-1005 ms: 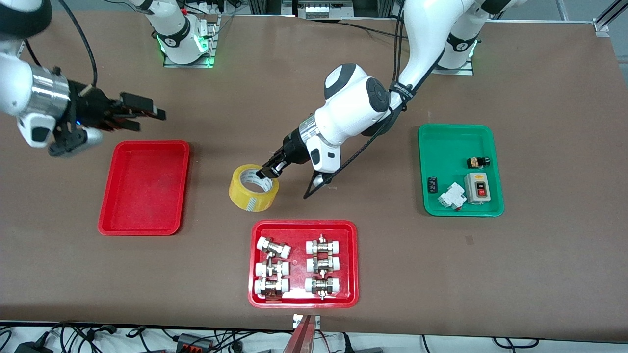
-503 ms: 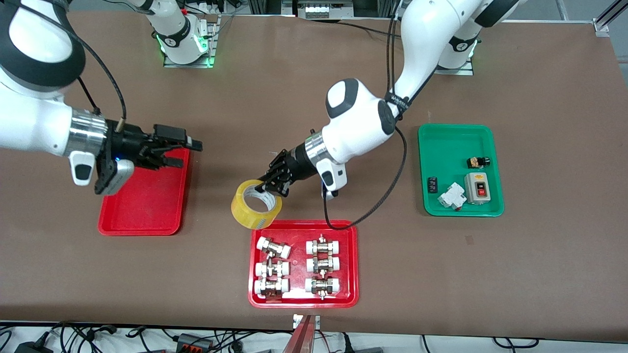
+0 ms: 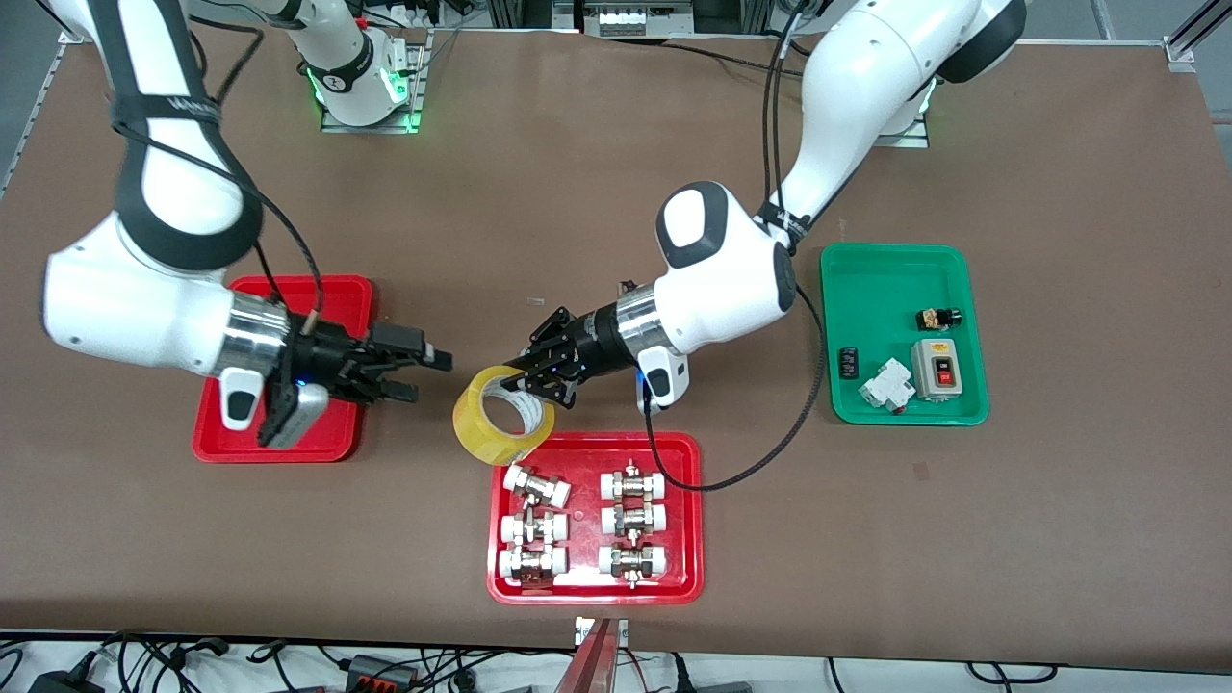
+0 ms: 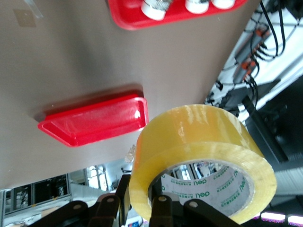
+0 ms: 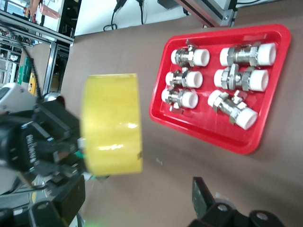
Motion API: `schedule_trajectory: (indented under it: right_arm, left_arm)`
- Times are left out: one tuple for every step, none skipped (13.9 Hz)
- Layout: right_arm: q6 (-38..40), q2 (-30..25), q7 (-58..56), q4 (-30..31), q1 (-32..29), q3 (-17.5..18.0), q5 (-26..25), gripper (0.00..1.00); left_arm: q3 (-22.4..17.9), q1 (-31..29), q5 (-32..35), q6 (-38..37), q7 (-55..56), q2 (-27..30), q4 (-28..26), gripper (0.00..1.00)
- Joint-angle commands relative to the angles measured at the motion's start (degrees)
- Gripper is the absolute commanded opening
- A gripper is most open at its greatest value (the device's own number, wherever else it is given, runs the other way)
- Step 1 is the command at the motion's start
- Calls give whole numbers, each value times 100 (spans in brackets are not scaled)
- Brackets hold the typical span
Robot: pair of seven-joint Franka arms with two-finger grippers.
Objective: Left arm passes tape to right arm into tray
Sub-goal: 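Hold the tape with the left gripper while the right gripper reaches it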
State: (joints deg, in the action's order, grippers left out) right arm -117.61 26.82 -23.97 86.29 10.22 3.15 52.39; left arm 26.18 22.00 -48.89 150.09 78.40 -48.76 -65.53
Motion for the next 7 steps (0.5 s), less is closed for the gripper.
schedule_trajectory:
  right_arm:
    - [-262, 323, -73, -402, 164, -8, 236, 100]
    - [-367, 367, -30, -446, 225, -8, 237, 100]
    - [-464, 376, -3, -455, 287, -8, 245, 100]
    - [-543, 376, -3, -455, 322, -8, 245, 100]
    - [-605, 376, -3, -455, 349, -8, 271, 100]
    - [-701, 394, -3, -455, 418, -8, 359, 100]
    - [-763, 394, -38, -455, 445, -16, 394, 100]
  left_arm:
    - [230, -56, -86, -50, -457, -64, 84, 0]
    - [230, -29, -86, -50, -544, -73, 75, 0]
    - [230, -29, -86, -50, -632, -73, -12, 0]
    - [230, -20, -86, -41, -703, -64, -65, 0]
    - [238, -20, -86, -41, -712, -64, -65, 0]
    - [238, -20, -86, -41, -712, -64, -65, 0]
    - [230, -20, -86, -41, -712, -64, -65, 0]
